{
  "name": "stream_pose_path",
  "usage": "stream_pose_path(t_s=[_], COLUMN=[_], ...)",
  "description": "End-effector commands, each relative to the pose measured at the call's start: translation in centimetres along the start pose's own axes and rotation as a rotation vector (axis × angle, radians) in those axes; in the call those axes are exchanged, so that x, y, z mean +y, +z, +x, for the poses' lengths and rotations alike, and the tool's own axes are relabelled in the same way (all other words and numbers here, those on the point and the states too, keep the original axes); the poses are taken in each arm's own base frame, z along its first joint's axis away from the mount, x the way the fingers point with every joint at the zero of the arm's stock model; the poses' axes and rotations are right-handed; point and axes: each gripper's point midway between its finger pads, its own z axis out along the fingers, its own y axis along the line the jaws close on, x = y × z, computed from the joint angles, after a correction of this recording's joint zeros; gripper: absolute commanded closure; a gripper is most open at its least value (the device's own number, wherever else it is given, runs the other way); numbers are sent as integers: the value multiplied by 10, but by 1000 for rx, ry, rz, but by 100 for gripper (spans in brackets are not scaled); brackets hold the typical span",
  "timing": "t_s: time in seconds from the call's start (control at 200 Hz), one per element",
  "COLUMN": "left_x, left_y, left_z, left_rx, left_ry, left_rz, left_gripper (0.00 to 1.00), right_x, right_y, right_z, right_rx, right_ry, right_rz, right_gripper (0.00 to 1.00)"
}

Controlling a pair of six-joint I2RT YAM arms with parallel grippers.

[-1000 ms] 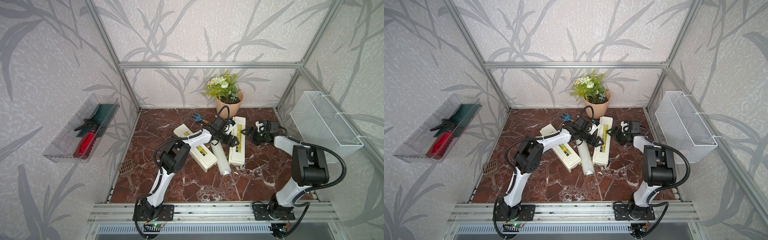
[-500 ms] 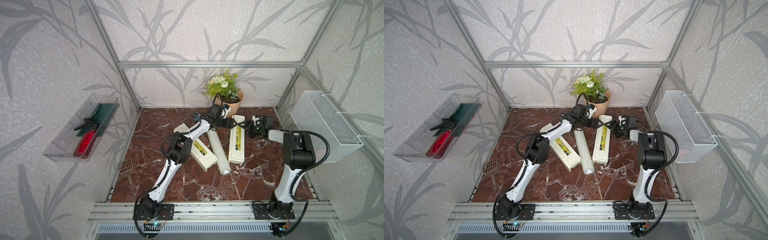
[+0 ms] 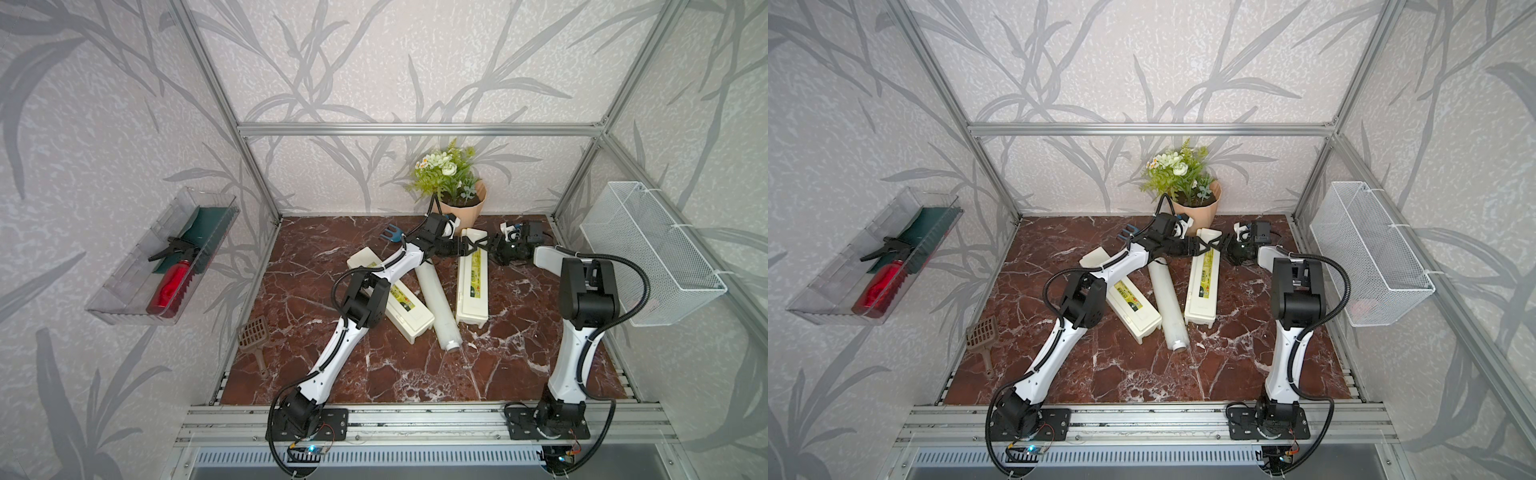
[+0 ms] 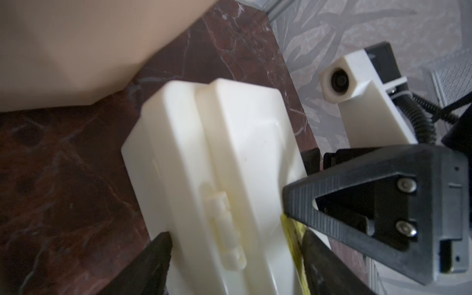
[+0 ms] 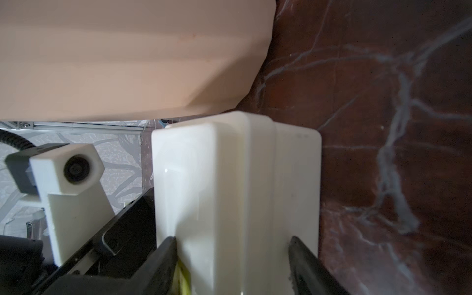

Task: Put plastic wrap rolls into dispensers
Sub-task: Close the lid on the plastic wrap cutting box.

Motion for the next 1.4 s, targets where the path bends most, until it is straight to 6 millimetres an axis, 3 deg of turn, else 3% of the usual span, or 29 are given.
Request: stream_pose_path(t_s=[0.0, 0.145, 0.21, 0.33, 0.47, 0.63, 0.73, 0.865, 0.96, 1.07, 1.145, 1.175, 1.215, 1.395], left_x=[51, 61, 62, 48, 28, -6, -13, -6, -20, -27, -19, -18, -17, -20], left_y=[25, 26, 28, 29, 36, 45, 39, 33, 33, 28, 12, 5, -6, -43], left_z=[66, 80, 84, 95, 110, 142, 154, 150, 147, 146, 132, 125, 114, 75], left_rx=[170, 212, 226, 270, 303, 365, 367, 349, 352, 357, 321, 305, 281, 167], left_ry=[-170, -217, -247, -236, -248, -301, -306, -260, -264, -223, -142, -96, -35, 73], left_rz=[-107, -133, -125, -84, -16, 85, 89, 36, 79, 60, -41, -84, -146, -369], left_gripper=[29, 29, 33, 38, 43, 45, 42, 36, 35, 34, 26, 14, 8, 6], right_x=[-48, -61, -59, -42, -29, -34, -36, -39, -36, -26, -18, -12, -7, 15], right_y=[31, 36, 35, 29, 30, 32, 30, 29, 32, 28, 16, 10, 2, -47], right_z=[61, 71, 70, 61, 53, 52, 57, 65, 58, 45, 35, 30, 26, 2], right_rx=[201, 247, 259, 239, 260, 318, 352, 380, 370, 358, 305, 273, 235, 69], right_ry=[144, 162, 123, 28, -41, -73, -90, -92, -107, -139, -170, -181, -183, -176], right_rz=[148, 205, 219, 190, 157, 187, 197, 196, 190, 199, 226, 226, 229, 213], right_gripper=[44, 52, 51, 41, 38, 38, 41, 44, 45, 36, 26, 23, 19, 15])
